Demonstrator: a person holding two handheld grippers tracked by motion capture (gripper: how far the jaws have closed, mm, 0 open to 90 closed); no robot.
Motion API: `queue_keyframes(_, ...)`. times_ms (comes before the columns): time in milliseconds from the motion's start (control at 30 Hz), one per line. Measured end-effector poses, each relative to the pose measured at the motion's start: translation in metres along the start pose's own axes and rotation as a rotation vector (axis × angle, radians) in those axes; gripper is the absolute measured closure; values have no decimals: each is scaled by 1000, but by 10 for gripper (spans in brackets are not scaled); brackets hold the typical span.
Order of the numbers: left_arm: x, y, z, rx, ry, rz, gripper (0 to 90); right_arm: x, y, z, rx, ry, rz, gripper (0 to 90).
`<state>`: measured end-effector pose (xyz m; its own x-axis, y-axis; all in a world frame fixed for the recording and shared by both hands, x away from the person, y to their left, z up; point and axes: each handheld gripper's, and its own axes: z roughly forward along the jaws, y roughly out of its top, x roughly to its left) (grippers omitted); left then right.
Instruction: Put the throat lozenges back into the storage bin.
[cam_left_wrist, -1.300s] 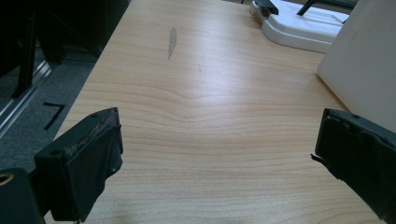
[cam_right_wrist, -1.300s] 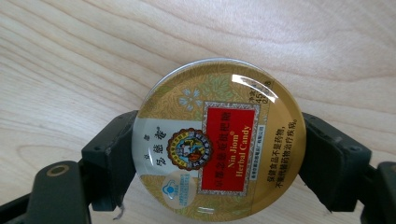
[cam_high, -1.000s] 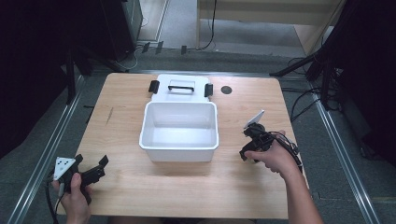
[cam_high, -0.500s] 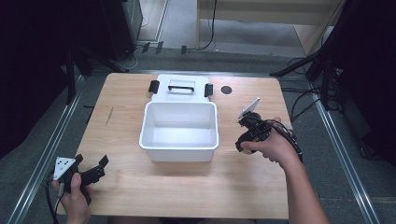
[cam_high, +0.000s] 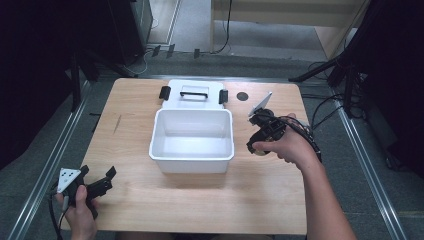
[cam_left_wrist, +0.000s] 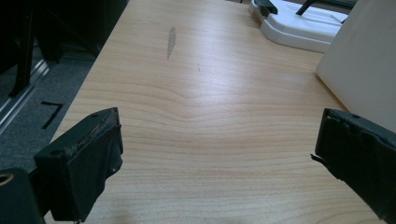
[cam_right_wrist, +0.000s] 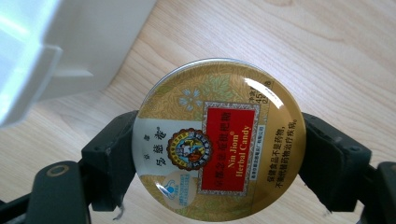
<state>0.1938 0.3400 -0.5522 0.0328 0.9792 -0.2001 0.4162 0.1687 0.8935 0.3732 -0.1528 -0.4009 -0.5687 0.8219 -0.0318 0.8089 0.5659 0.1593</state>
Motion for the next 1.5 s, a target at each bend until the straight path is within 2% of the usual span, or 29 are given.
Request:
queue_keyframes(400, 0, 0, 0, -1, -3, -4, 16, 16, 20, -20, -1, 2, -45, 205)
queue_keyframes(600, 0, 0, 1, -2, -5, -6, 16, 26, 29, -25, -2, 1, -62, 205)
queue_keyframes(767, 0, 0, 1, 0, -6, -4, 16, 32, 35, -27, -12, -9, -109, 205)
queue_keyframes(933, 0, 0, 1, 2, -7, -4, 16, 41, 40, -33, -64, 9, -160, 205)
queue_keyframes(1167, 0, 0, 1, 3, -6, -2, 16, 52, 49, -36, -66, -13, -216, 205)
queue_keyframes(1500, 0, 0, 1, 3, -7, -4, 16, 71, 61, -31, -105, -13, -375, 205)
